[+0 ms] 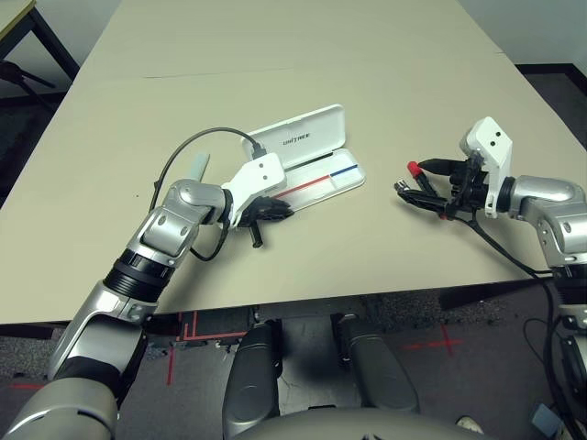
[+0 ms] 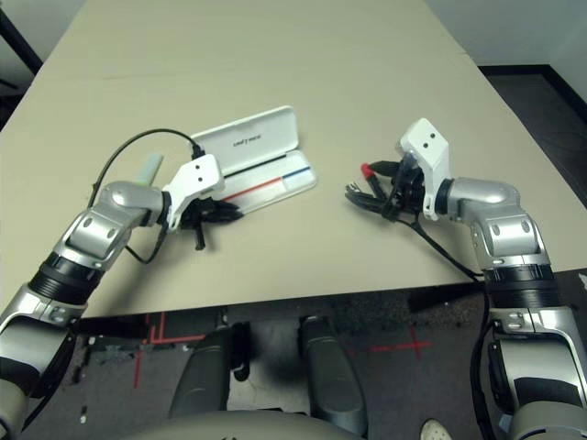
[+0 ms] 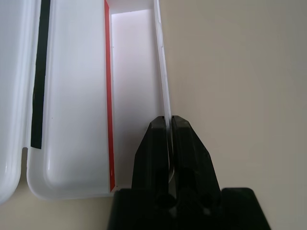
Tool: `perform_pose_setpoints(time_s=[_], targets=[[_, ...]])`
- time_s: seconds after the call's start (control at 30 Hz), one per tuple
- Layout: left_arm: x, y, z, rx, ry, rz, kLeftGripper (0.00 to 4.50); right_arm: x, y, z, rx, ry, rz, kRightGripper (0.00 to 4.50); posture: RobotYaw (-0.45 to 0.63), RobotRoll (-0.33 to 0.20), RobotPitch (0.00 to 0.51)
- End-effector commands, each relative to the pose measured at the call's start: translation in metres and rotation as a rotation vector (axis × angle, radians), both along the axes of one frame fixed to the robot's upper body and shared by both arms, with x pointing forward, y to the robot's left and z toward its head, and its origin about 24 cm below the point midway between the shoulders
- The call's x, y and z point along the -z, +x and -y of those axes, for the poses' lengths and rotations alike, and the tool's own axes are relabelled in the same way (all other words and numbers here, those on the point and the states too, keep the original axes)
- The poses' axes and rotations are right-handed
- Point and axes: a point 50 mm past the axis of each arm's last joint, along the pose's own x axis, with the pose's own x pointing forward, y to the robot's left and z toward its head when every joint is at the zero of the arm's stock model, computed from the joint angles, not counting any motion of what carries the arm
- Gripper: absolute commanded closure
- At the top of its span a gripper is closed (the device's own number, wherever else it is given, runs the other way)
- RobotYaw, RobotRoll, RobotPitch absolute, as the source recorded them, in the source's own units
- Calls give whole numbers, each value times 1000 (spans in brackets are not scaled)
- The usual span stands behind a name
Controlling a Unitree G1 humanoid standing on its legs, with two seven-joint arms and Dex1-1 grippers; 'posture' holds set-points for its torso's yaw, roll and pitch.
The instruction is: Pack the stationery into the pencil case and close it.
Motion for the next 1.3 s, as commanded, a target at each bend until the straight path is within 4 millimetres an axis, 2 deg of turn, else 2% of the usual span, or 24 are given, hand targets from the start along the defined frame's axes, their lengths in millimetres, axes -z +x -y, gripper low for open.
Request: perform_pose_setpoints(time_s=[0.03,0.23,0.5,0.87,1.0,1.23,1.3], targets=[[0,-9,1,101,56,-6,4458,1,1,-1,-12,-8,-6,0,-114,0,192],[-9,-26,-5,218,92,26,4458,3,-1,1,-34,-15,-35,0,-109,0,192],[-2,-42,-9,280,107,24,4458,6,-3,1,-58,-12,-63,0,-101,0,189],[6,-36,-13,264,118,58,4458,9,-2,0,-66,-17,-70,0,-100,0,188],[5,-36,-15,260,115,64,3350,10,-2,-1,-66,-20,-72,0,-98,0,183],[-2,-41,-18,270,100,73,606,12,1,-1,-65,-32,-73,0,-78,0,167],[-8,-44,-20,277,88,77,20,13,3,-2,-67,-32,-72,0,-78,0,167]])
